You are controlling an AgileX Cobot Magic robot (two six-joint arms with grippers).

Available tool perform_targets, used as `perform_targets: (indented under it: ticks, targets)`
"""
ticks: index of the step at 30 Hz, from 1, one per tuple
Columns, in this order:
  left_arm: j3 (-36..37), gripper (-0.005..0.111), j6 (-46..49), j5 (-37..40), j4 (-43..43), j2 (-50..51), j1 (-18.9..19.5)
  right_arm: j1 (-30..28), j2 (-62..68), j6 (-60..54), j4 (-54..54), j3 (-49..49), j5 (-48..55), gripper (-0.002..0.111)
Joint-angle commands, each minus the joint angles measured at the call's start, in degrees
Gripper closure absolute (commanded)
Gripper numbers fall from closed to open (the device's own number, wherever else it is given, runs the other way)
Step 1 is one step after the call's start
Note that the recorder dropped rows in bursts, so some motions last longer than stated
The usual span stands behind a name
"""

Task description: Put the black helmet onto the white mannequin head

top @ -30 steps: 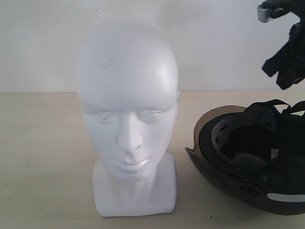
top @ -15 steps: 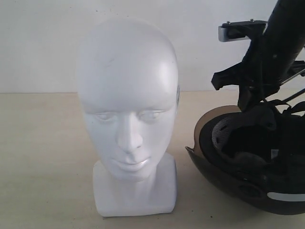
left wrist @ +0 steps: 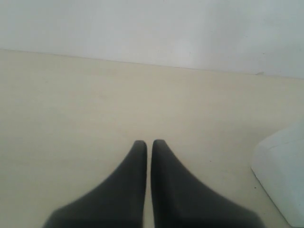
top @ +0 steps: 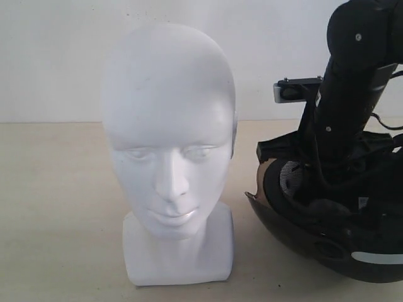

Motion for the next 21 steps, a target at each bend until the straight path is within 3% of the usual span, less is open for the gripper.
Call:
perform_targets:
  ticks: [1,15,21]
  targets:
    - [0.2,0.103,-0.5,-0.2,-0.2,-0.2,0.1,0.1,0.0,1.0,-0.8,2.8,0.2,0.108]
    - [0.2,0.103,-0.5,-0.2,-0.2,-0.2,0.1,0.1,-11.6,-0.4,-1.6,14.0,2.4,0.108]
    - [0.2,0.103,-0.5,-0.2,-0.2,-0.2,0.1,0.0,-14.1,0.7,-10.8,15.8,8.2,0.108]
